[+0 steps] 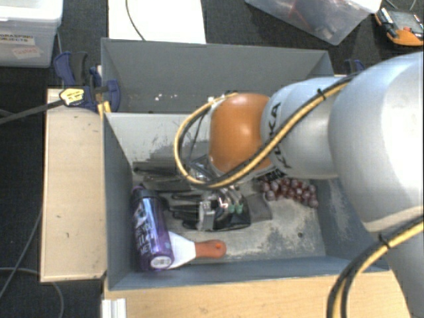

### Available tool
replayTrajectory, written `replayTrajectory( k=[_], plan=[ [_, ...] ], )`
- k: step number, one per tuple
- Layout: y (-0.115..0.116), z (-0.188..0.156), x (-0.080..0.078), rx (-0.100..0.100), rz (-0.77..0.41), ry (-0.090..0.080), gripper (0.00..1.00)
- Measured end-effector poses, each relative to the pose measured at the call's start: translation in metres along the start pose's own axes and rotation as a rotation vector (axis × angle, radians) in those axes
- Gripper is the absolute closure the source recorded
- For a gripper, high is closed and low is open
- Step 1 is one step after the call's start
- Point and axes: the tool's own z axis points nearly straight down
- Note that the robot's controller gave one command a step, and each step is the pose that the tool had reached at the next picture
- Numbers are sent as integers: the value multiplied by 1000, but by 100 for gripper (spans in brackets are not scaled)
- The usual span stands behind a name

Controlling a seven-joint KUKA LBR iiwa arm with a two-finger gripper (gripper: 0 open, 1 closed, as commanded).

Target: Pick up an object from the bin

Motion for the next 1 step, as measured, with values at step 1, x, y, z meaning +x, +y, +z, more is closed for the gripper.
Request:
replayTrajectory(
  k=[1],
  plan=[
    [-14, -2, 12, -1, 379, -1, 0]
  ],
)
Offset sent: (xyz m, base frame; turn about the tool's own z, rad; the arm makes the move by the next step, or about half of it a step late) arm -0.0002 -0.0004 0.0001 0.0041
